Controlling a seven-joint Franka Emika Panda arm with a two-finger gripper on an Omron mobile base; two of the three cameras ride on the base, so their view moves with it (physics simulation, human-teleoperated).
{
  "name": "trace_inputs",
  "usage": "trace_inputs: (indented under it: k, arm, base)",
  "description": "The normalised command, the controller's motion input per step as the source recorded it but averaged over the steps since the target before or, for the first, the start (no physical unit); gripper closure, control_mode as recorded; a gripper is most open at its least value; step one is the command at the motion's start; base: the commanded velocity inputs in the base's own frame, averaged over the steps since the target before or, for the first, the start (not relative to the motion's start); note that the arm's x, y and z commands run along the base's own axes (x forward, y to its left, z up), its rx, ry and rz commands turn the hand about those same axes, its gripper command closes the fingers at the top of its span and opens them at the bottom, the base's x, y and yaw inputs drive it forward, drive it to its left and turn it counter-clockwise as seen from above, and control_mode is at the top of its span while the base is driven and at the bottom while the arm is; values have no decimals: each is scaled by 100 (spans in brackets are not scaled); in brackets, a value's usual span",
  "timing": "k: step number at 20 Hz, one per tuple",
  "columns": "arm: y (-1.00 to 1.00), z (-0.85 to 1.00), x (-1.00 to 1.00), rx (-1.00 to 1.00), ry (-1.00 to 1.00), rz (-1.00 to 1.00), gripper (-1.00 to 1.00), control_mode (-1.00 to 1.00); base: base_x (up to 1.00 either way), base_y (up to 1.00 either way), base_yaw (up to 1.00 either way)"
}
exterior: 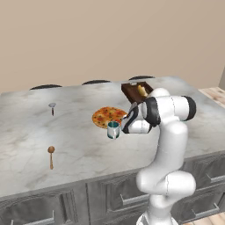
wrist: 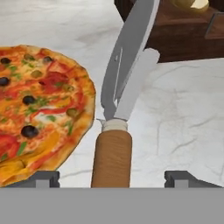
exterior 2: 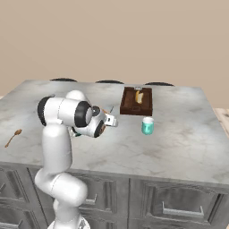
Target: Take the pizza cutter from the drawer on the right and place it on the dining counter for cutting.
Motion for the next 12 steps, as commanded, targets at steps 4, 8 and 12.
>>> trace_inputs:
  k: [4,8,12]
  arm:
    - [-2,39,0,0,1,3,-100,-100]
    - [0,96,-18,0,3,0,-100,-100]
    - [1,100,-27,0,7,0,-100,-100]
  base:
    - [0,0,0]
    - [0,0,0]
    - [0,0,0]
